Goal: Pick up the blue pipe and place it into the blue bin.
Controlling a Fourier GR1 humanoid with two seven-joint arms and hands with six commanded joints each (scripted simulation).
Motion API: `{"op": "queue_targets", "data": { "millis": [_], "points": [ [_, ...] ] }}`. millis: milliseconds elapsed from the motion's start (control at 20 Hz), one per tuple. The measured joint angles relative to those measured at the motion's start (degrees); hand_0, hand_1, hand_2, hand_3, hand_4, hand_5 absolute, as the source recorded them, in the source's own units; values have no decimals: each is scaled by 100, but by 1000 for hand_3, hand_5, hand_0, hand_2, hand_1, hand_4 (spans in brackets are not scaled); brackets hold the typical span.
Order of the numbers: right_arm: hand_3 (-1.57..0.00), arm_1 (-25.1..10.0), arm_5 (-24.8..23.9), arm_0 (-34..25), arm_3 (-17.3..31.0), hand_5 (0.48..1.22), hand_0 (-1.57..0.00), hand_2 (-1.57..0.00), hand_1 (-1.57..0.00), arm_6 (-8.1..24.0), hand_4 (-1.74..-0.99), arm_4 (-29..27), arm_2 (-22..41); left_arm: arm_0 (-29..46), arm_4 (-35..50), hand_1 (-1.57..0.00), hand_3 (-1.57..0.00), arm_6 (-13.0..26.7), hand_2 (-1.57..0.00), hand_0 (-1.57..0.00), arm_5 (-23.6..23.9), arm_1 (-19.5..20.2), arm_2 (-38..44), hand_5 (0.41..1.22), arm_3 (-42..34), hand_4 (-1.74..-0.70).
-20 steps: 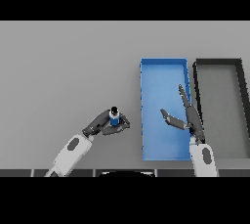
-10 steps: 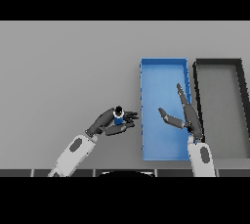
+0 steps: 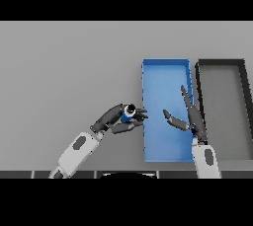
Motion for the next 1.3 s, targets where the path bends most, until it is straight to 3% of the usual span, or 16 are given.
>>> {"op": "queue_targets", "data": {
  "millis": [250,400,500,600,700,800,900,1050,1150,1300],
  "points": [
    [1,370,-425,616,-407,578,1,1,1,-149,-1123,213,123,16,-59,-1570,-1570,50,-1570,-1570,-129,-57,34,1220,37,-1474],
    [1,680,-797,1236,-745,578,1,1,1,-205,-1185,373,195,140,-88,-1570,-1570,-26,-1570,-1570,-193,-83,37,1220,34,-1474],
    [1,712,-895,1247,-850,572,1,-3,-11,-148,-1194,414,180,102,-139,-1571,-1571,29,-1571,-1571,-206,-129,49,1221,27,-1474],
    [1,822,-823,1271,-968,571,1,-30,-22,-349,-1166,222,210,80,-232,-1571,-1571,-62,-1571,-1571,-219,-143,84,1221,101,-1475],
    [1,795,-508,1222,-1316,592,1,-25,-14,-738,-1175,-324,158,70,-266,-1571,-1571,-17,-1571,-1571,-259,-171,93,1221,106,-1475],
    [1,553,-198,1136,-1654,592,1,-16,-8,-745,-1163,-637,128,105,-267,-1571,-1571,7,-1571,-1571,-282,-158,141,1221,42,-1474],
    [1,142,156,1049,-2139,579,1,-10,-5,-427,-1171,-823,172,176,-316,-1571,-1571,-11,-1571,-1571,-326,-152,124,1221,-16,-1474],
    [1,-271,607,733,-2646,543,1,-4,-2,419,-1194,-1103,394,95,-346,-1571,-1571,54,-1571,-1571,-379,-166,207,1221,0,-1473],
    [1,-508,817,492,-2675,537,1,-3,-1,943,-1219,-1090,527,149,-347,-1571,-1571,108,-1571,-1571,-436,-159,210,1221,-53,-1474],
    [1,-594,1111,79,-2680,523,1,-1,0,1254,-1256,-1119,810,178,-467,-1571,-1571,79,-1571,-1571,-450,-180,199,1221,-65,-1474]
  ]
}}
